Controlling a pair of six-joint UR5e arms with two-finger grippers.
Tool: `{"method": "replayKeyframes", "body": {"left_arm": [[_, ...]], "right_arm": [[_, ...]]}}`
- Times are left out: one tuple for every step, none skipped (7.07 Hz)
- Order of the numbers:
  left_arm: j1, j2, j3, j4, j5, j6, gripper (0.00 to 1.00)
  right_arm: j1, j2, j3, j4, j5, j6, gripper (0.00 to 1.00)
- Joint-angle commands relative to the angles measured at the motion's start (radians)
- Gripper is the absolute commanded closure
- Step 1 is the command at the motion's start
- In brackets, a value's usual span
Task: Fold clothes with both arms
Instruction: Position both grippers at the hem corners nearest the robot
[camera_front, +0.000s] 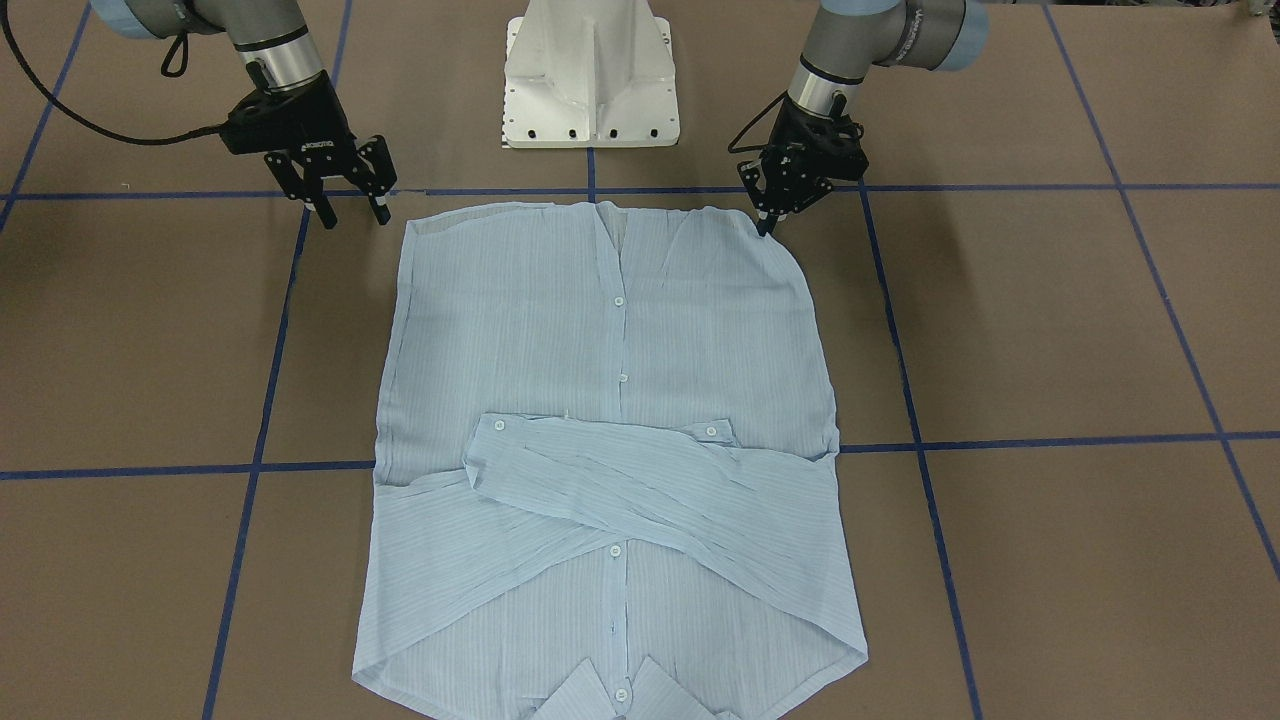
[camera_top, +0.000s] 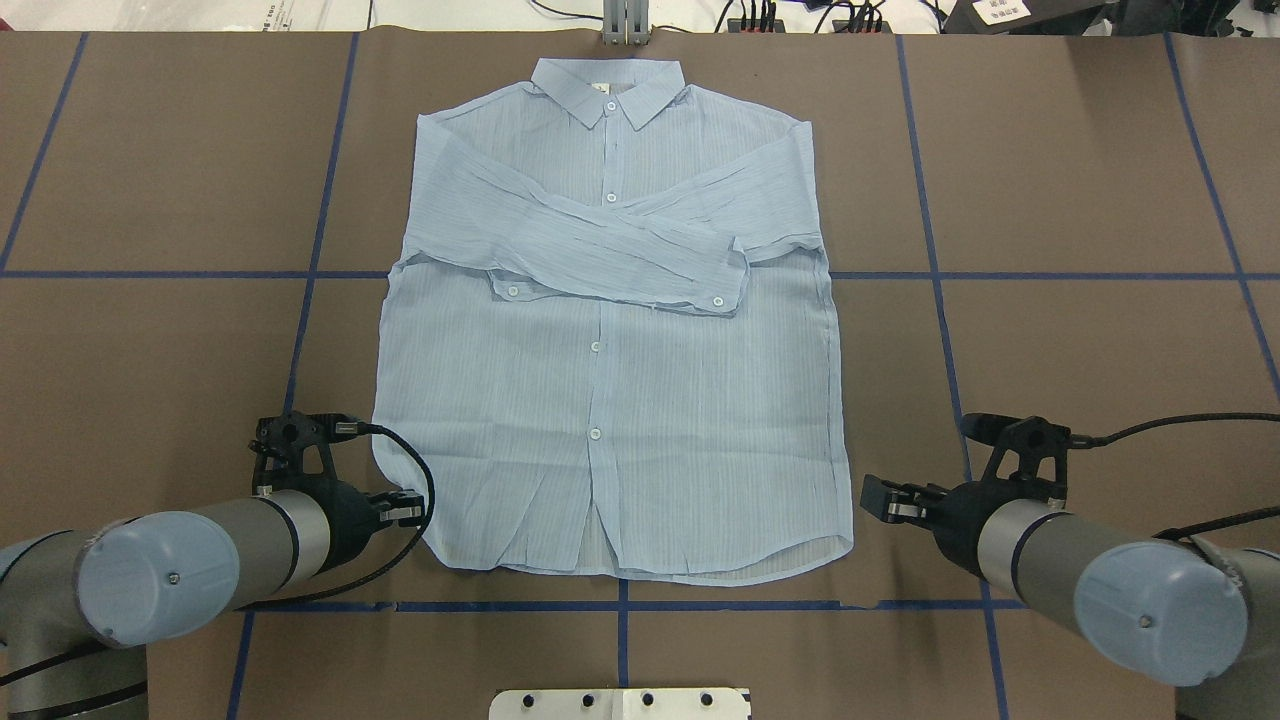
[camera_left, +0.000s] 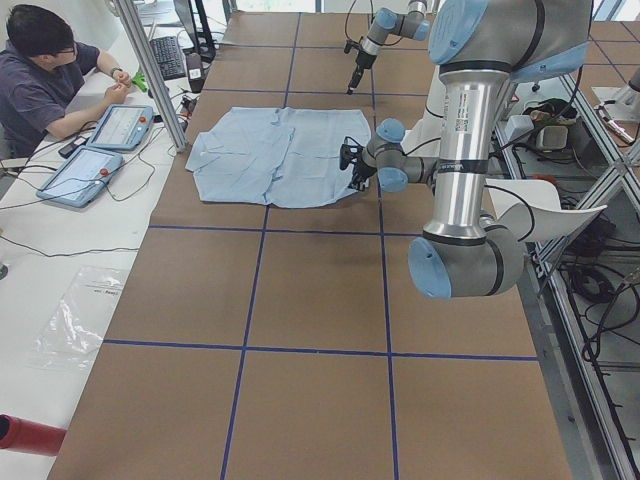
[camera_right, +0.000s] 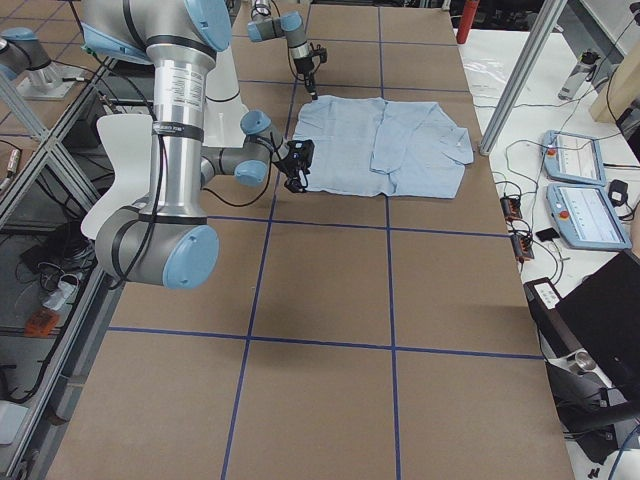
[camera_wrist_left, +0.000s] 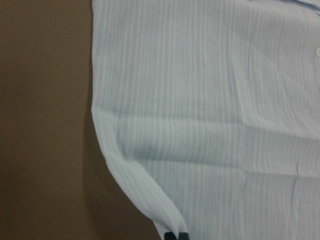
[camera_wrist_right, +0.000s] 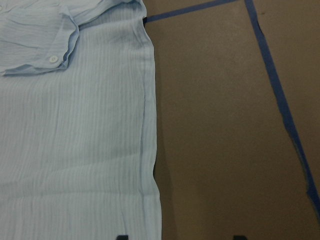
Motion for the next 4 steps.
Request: {"method": "replayKeyframes", "body": {"left_arm": [[0.002,0.0,-0.011,-0.001,0.033,0.0,1.0],[0.002,0.002,-0.025,-0.001,0.035,0.0,1.0],[0.002,0.003,-0.025,-0.001,0.035,0.0,1.0],[0.002,0.003,-0.025,-0.001,0.035,0.0,1.0]], "right_arm": [[-0.061,0.085,-0.043,-0.114,-0.065,0.057,0.37],[-0.096,0.09,-0.066,-0.114,-0.111,0.079,0.41],[-0.116,0.093,-0.069,-0.117,-0.136,0.08,0.43],[-0.122,0.093,-0.083,-0.117,-0.141,0.08,0.45]]}}
